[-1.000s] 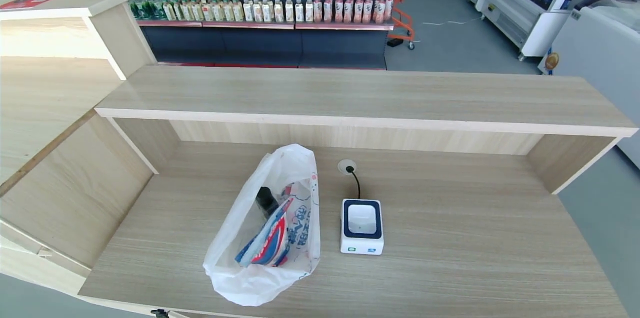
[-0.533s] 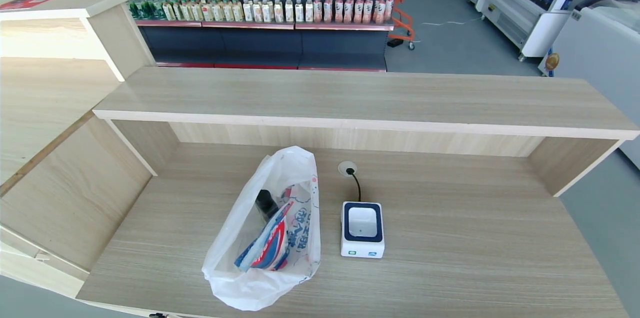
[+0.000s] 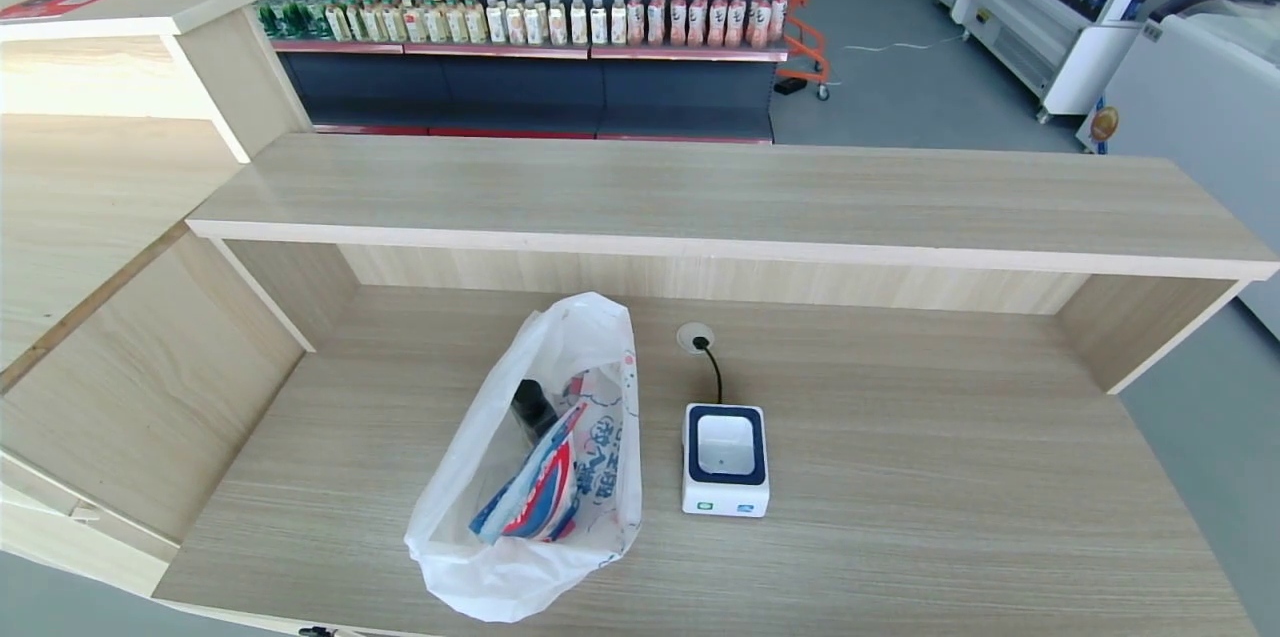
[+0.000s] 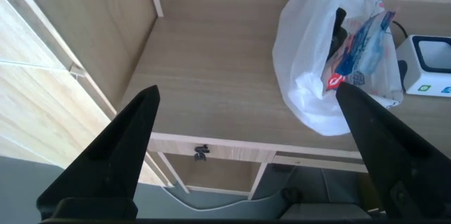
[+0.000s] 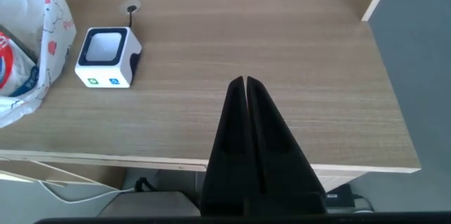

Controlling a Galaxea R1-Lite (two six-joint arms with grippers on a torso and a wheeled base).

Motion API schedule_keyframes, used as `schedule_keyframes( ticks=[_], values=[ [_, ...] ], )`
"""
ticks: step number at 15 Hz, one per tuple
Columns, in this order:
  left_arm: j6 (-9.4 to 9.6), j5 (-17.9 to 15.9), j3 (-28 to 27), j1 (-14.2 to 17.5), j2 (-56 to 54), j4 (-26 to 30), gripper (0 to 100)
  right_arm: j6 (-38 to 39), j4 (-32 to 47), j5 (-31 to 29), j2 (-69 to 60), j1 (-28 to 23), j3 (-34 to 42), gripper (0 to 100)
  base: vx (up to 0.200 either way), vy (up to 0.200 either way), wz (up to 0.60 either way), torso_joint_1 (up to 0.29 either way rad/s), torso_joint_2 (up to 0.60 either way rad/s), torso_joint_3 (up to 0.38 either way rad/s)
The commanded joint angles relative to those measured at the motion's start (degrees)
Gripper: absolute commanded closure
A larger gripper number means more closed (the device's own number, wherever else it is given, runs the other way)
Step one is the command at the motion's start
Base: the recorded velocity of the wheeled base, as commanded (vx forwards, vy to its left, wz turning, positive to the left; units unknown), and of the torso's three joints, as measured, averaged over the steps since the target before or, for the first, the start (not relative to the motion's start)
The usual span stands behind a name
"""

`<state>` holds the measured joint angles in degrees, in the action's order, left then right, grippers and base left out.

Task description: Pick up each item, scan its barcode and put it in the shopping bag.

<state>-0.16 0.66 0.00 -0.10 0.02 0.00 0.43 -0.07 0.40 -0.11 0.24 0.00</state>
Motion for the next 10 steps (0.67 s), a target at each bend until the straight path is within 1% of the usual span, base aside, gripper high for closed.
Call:
schedule_keyframes(
  ticks=[1, 10],
  values=[
    [-0.02, 0.0, 0.0, 0.0, 0.0, 0.0, 0, 0.0, 0.0, 0.0, 0.1, 0.0, 0.0, 100, 0.000, 0.000, 0.00, 0.000, 0.00, 0.000],
    [-0.02, 0.0, 0.0, 0.0, 0.0, 0.0, 0, -0.3, 0.0, 0.0, 0.1, 0.0, 0.0, 100, 0.000, 0.000, 0.00, 0.000, 0.00, 0.000]
  ],
)
